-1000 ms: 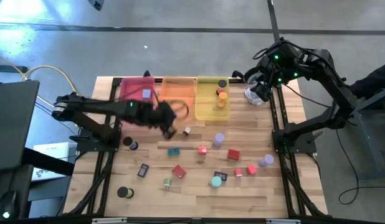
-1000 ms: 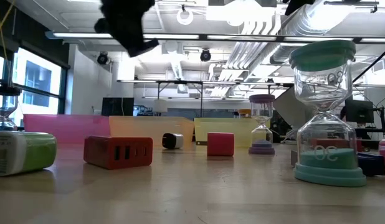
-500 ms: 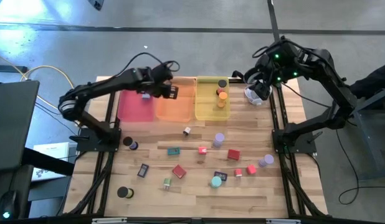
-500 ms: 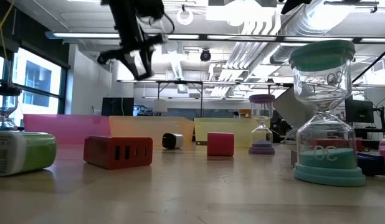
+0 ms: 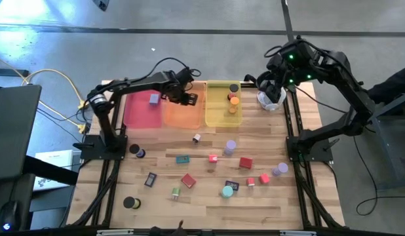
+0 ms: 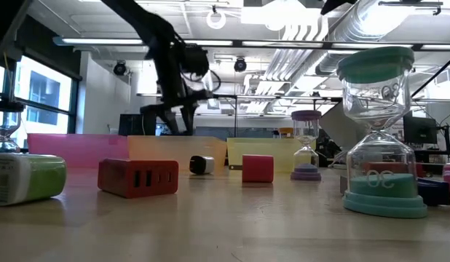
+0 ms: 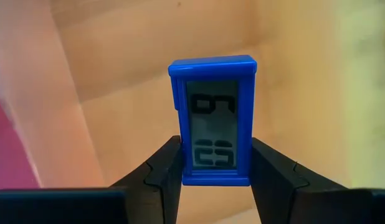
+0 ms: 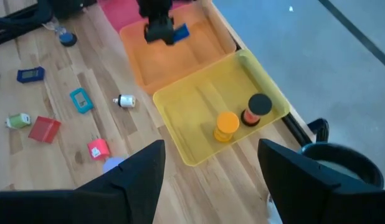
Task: Pick & Place Office items
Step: Put the blue digital clock into the orange bin, then put the white black charger adapter into the red bin
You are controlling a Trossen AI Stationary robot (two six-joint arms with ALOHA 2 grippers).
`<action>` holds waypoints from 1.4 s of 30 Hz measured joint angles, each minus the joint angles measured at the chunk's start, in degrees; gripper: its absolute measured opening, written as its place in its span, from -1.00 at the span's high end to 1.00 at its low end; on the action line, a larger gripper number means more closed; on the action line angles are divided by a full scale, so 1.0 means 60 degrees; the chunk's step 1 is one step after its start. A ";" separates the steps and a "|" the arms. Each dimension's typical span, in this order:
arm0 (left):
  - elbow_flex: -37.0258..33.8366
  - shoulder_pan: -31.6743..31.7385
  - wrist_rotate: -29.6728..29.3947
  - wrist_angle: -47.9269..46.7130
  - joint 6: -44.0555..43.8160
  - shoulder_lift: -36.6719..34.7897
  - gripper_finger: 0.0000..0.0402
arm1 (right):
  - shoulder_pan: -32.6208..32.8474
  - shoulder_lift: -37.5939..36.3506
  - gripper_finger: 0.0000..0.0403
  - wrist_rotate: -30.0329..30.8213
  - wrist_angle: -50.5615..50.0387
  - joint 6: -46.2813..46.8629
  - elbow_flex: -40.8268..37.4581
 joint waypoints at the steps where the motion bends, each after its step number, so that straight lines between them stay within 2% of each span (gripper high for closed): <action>1: -0.0006 0.0024 0.0007 -0.0005 0.0083 0.0109 0.32 | 0.0001 0.0012 -0.22 0.0001 0.0089 -0.0014 0.0000; 16: -0.0007 0.0027 -0.0153 0.0196 0.0318 0.1044 0.31 | 0.0000 0.0567 -0.22 0.0368 0.0190 -0.0350 0.0000; 18: -0.0007 0.0042 -0.0151 0.0272 0.0318 0.1085 0.22 | 0.0000 0.0640 -0.22 0.0450 0.0191 -0.0416 0.0000; 23: -0.0007 0.0071 -0.0189 0.0359 0.0321 0.1084 -0.19 | 0.0000 0.0696 -0.22 0.0505 0.0193 -0.0599 0.0000; 29: -0.0007 0.0071 -0.0157 0.0356 0.0789 0.1080 -0.31 | 0.0000 0.0696 -0.22 0.0504 0.0236 -0.0623 0.0000; 37: -0.0001 -0.0007 0.0453 -0.0035 0.1971 0.0225 -0.33 | 0.0000 0.0696 -0.22 0.0501 0.0237 -0.0765 0.0000; 42: 0.0495 -0.0330 0.0306 -0.1155 0.1692 -0.0525 -0.29 | 0.0000 0.0696 -0.22 0.0475 0.0237 -0.0813 0.0000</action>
